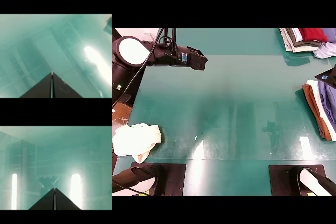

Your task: Fold the shirts.

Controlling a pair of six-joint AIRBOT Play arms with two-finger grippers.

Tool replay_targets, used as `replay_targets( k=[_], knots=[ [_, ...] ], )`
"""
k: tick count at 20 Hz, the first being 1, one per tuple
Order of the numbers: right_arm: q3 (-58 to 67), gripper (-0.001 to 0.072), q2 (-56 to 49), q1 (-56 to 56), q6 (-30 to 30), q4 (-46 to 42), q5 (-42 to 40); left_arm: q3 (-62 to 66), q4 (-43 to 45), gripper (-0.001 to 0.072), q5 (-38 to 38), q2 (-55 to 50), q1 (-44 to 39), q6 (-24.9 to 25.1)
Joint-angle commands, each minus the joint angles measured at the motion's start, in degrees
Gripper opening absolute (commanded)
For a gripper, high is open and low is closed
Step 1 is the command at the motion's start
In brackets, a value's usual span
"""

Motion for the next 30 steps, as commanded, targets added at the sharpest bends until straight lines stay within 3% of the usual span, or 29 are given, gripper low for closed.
replay_targets(
  k=[1,14,16,18,22,25,30],
  knots=[
    [0.0,0.0016,0.0,0.2,0.0,0.1,0.1,0.0,0.0,0.0026,0.0,0.0,0.0,0.0],
    [0.0,0.0016,0.0,0.2,0.0,0.1,3.3,0.0,0.0,0.0026,0.1,0.0,0.0,0.0],
    [0.0,0.0016,0.0,0.2,0.0,0.1,3.8,0.0,0.0,0.0026,3.6,0.0,0.0,0.0],
    [0.0,0.0016,0.0,0.2,0.0,0.1,4.1,0.1,0.7,0.0025,-0.8,0.8,1.1,-0.2],
    [0.0,0.0016,0.1,0.2,0.0,0.0,5.3,-2.5,7.2,0.0025,-17.5,5.9,11.3,-6.3],
    [0.0,0.0016,0.0,0.1,-0.2,0.0,5.4,-11.4,14.8,0.0025,-21.8,16.0,21.5,-10.4],
    [0.0,0.0016,0.0,0.2,-2.8,0.0,5.4,-24.2,24.7,0.0027,-31.5,29.9,38.5,-11.6]
  ],
)
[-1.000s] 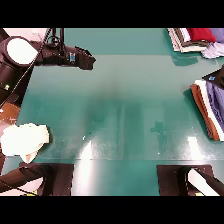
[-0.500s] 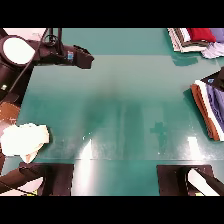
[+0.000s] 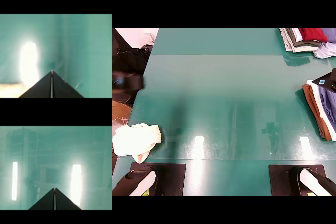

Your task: Fold the shirts.

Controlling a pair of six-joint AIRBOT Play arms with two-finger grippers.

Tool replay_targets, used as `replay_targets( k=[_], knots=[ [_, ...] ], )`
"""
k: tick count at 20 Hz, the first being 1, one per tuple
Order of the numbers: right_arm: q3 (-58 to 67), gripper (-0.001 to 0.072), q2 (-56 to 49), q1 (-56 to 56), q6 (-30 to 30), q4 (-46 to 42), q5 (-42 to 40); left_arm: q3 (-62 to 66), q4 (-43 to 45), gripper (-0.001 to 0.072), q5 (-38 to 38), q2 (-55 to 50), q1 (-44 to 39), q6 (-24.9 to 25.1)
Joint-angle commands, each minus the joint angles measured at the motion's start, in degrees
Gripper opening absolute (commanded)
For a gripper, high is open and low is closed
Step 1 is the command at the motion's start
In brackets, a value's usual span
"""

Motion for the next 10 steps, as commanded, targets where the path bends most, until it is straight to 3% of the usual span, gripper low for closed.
replay_targets(
  k=[1,2,3,4,10],
  knots=[
    [0.0,0.0016,0.0,0.0,-1.3,0.0,0.0,-8.3,7.6,0.0036,-8.7,7.7,10.7,-1.3],
    [0.0,0.0016,0.0,0.0,-1.7,0.0,0.0,-10.3,8.0,0.0282,-9.3,8.2,11.9,-1.4],
    [0.0,0.0016,0.0,0.0,-1.8,0.0,0.0,-12.6,8.1,0.0607,-9.3,8.2,12.5,-1.5],
    [0.0,0.0016,0.0,0.0,-1.8,0.0,0.1,-15.2,8.3,0.0675,-8.7,8.2,12.5,-1.8],
    [0.0,0.0016,0.0,0.0,-1.8,0.0,-0.1,-34.6,8.7,0.0668,-0.2,8.2,12.6,-4.4]
  ],
)
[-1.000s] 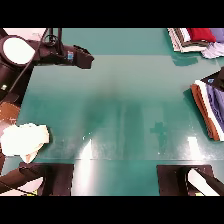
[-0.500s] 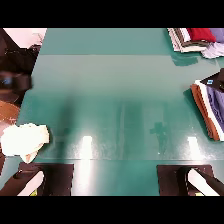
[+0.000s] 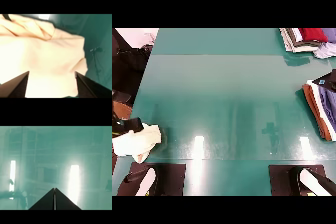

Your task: Fold the shirts.

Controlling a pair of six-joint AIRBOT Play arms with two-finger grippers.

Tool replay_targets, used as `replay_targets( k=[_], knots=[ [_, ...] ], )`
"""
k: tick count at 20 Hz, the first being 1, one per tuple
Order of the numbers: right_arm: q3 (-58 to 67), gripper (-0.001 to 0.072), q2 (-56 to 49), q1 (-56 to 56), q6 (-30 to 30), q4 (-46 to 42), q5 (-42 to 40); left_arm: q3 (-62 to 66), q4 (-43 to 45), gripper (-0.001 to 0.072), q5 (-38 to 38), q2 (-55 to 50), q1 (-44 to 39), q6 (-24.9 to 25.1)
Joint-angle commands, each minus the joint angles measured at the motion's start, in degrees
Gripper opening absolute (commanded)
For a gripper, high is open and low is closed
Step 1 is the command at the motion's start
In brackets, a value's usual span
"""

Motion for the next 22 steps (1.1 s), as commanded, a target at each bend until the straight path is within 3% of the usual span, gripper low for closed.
replay_targets(
  k=[1,4,5,6,7,11,14,18,22],
  knots=[
    [0.0,0.0016,0.0,0.0,-0.1,0.0,-0.2,-10.3,0.9,0.0668,5.0,0.3,0.6,-3.0],
    [0.0,0.0016,0.0,0.0,-0.1,0.0,-0.4,-11.8,0.9,0.0664,5.7,0.3,0.5,-6.2],
    [0.0,0.0016,0.0,0.0,-0.1,0.1,-0.4,-11.7,0.9,0.0495,5.6,0.3,0.6,-6.7],
    [0.0,0.0016,0.0,0.0,-0.1,0.1,-0.4,-11.4,0.5,0.0225,5.6,0.3,0.5,-6.6],
    [0.0,0.0016,0.0,0.0,-0.1,0.1,-0.5,-10.7,-0.3,0.0019,5.6,0.3,0.5,-6.6],
    [0.0,0.0016,0.0,0.0,-0.1,0.7,-1.3,-0.3,-4.6,0.0024,3.7,0.4,0.5,-6.3],
    [2.2,0.0016,0.0,0.0,-0.1,3.2,-2.4,16.0,-15.5,0.0024,1.8,0.4,-1.4,-3.3],
    [10.6,0.0016,0.0,0.0,-0.1,5.5,-6.6,37.6,-19.6,0.0024,2.5,0.3,-13.5,-3.4],
    [17.8,0.0016,0.0,0.0,-0.1,5.5,-9.8,47.9,-19.7,0.0024,4.3,-1.0,-26.6,-3.4]
  ],
)
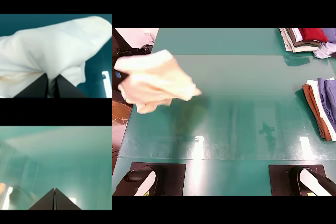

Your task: Fold the shirts.

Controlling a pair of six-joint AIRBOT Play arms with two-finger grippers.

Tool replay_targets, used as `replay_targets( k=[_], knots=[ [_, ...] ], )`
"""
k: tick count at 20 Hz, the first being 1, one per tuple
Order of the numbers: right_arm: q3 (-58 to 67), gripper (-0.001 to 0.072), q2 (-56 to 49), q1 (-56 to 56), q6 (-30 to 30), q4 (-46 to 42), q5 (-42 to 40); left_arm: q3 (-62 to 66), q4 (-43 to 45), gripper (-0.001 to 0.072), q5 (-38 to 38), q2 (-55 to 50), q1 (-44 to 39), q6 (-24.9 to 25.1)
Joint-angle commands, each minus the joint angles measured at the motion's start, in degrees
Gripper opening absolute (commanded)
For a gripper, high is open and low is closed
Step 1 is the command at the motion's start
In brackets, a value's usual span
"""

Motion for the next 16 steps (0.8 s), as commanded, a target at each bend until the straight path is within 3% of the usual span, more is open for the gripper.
replay_targets(
  k=[1,3,7,12,13,14,15,16],
  knots=[
    [5.9,0.0016,0.0,0.0,0.0,0.5,-3.2,9.1,-2.6,0.0024,0.7,-2.2,-11.0,0.2],
    [7.6,0.0016,0.0,0.0,0.0,0.5,-3.7,9.1,-6.1,0.0024,-0.1,-5.9,-16.1,3.0],
    [8.0,0.0016,0.0,0.0,0.0,0.5,-2.9,9.0,-7.4,0.0025,-1.3,-18.0,-27.4,3.3],
    [8.0,0.0016,0.0,0.0,0.0,0.5,-2.8,9.0,-7.3,0.0028,1.4,-32.4,-35.6,12.1],
    [8.0,0.0016,0.0,0.0,0.0,0.4,-2.7,9.1,-6.8,0.0218,2.8,-34.3,-35.2,13.6],
    [8.0,0.0016,0.0,0.0,0.0,0.4,-2.7,9.1,-6.0,0.0543,4.0,-35.5,-34.4,13.6],
    [8.0,0.0016,0.0,0.0,0.0,0.3,-2.7,9.1,-5.4,0.0667,4.7,-36.0,-32.7,13.6],
    [8.0,0.0016,0.0,0.0,0.0,-0.1,-2.5,9.1,-5.4,0.0667,4.4,-36.2,-30.6,13.6]
  ],
)
